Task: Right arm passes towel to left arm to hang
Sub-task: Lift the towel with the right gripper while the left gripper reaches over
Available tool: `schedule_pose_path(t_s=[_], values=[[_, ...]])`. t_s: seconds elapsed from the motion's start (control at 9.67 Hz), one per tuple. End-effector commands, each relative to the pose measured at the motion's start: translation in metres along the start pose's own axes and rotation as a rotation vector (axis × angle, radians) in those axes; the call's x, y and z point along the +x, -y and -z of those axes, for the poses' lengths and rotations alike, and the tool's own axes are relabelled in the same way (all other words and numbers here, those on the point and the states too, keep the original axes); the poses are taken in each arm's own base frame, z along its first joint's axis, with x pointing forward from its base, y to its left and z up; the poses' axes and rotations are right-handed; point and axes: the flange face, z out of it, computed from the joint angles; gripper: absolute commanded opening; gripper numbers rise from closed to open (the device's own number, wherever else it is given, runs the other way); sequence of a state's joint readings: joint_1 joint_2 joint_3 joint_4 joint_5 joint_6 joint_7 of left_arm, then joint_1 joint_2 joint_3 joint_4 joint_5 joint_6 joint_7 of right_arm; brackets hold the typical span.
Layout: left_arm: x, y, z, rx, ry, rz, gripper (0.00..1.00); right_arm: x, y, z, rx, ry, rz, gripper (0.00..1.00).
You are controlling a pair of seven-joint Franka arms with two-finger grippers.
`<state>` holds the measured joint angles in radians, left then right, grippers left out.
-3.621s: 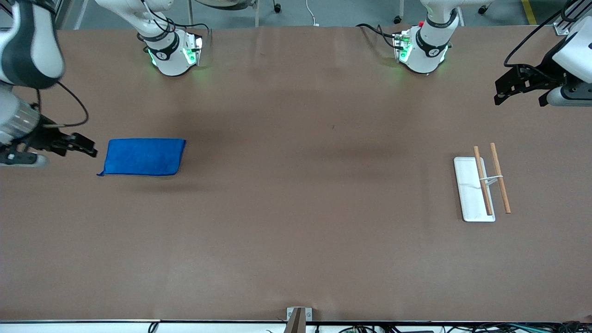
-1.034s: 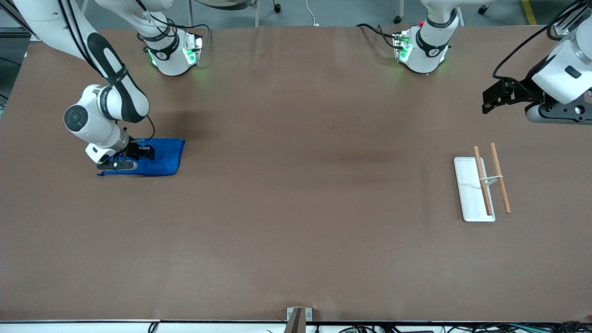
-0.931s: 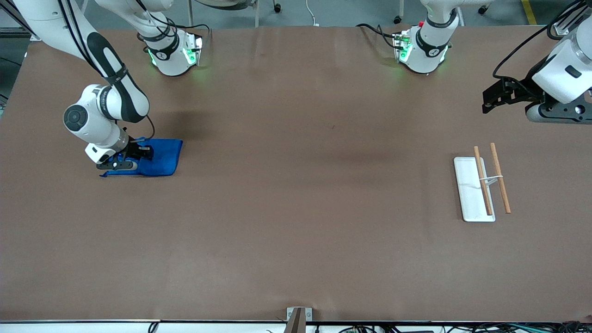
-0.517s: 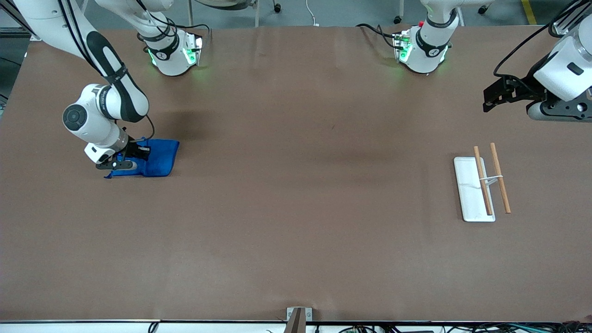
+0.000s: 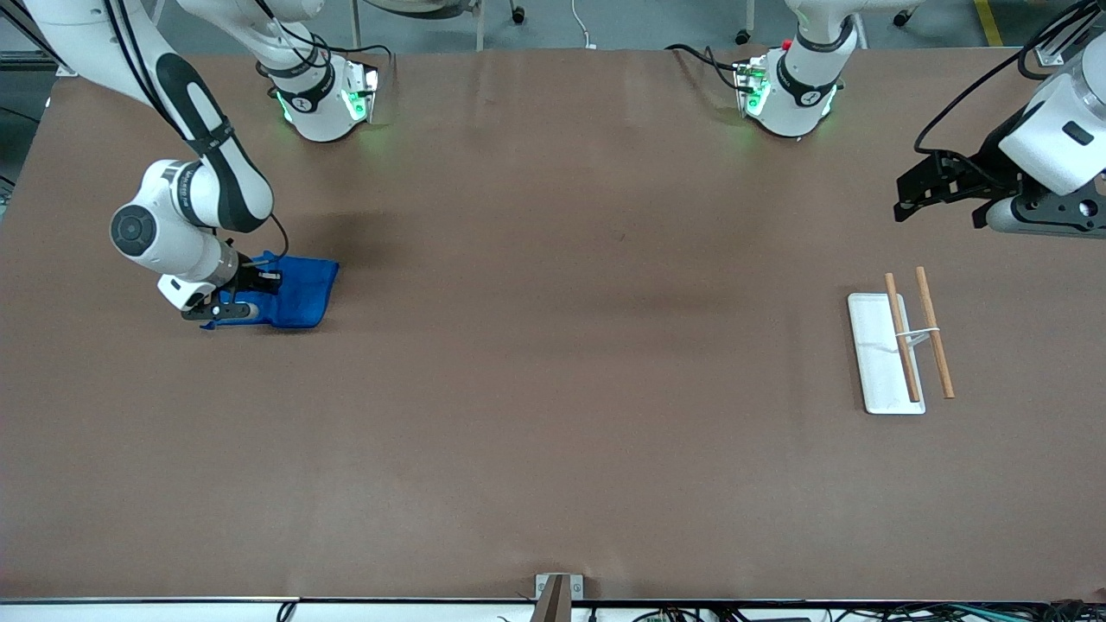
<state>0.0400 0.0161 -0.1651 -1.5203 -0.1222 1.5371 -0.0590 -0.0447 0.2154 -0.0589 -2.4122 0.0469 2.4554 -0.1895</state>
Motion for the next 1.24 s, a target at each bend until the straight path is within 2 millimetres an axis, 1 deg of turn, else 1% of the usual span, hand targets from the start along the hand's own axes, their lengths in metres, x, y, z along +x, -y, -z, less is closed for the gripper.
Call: schedule_pose_path(t_s=[0.0,0.1,0.21,0.31,0.41,0.52,0.62,0.72,0.83,0.93,1.03,1.14], values=[[0.022,0.001,-0.031,-0.152,0.020,0.012,1.00,0.011,0.026,0.066,0.046,-0.005,0.015,0.00],[0.034,0.006,-0.042,-0.251,0.019,0.027,1.00,0.021,0.039,0.099,0.068,0.004,0.030,0.00],[0.045,0.002,-0.056,-0.343,0.025,0.014,1.00,0.035,0.049,0.138,0.087,0.016,0.040,0.00],[0.056,-0.001,-0.065,-0.426,-0.001,-0.013,1.00,0.046,0.057,0.178,0.098,0.016,0.043,0.00],[0.066,-0.003,-0.083,-0.537,0.007,-0.048,1.00,0.053,0.066,0.208,0.100,0.010,0.031,0.00],[0.075,0.000,-0.095,-0.649,0.005,-0.057,1.00,0.056,0.082,0.230,0.138,0.005,0.014,0.00],[0.082,-0.003,-0.106,-0.742,0.000,-0.070,1.00,0.057,0.096,0.247,0.192,0.004,-0.011,0.00],[0.089,-0.011,-0.115,-0.830,0.001,-0.047,1.00,0.060,0.113,0.264,0.208,-0.017,-0.024,0.00],[0.097,-0.023,-0.125,-0.919,-0.005,-0.015,1.00,0.062,0.138,0.283,0.245,-0.045,-0.038,0.00],[0.103,-0.039,-0.134,-0.990,-0.006,0.008,1.00,0.062,0.163,0.299,0.303,-0.062,-0.067,0.00],[0.107,-0.057,-0.144,-1.048,-0.001,0.024,1.00,0.060,0.187,0.314,0.349,-0.077,-0.068,0.00],[0.110,-0.080,-0.162,-1.116,0.017,0.017,1.00,0.059,0.207,0.331,0.410,-0.093,-0.078,0.00]])
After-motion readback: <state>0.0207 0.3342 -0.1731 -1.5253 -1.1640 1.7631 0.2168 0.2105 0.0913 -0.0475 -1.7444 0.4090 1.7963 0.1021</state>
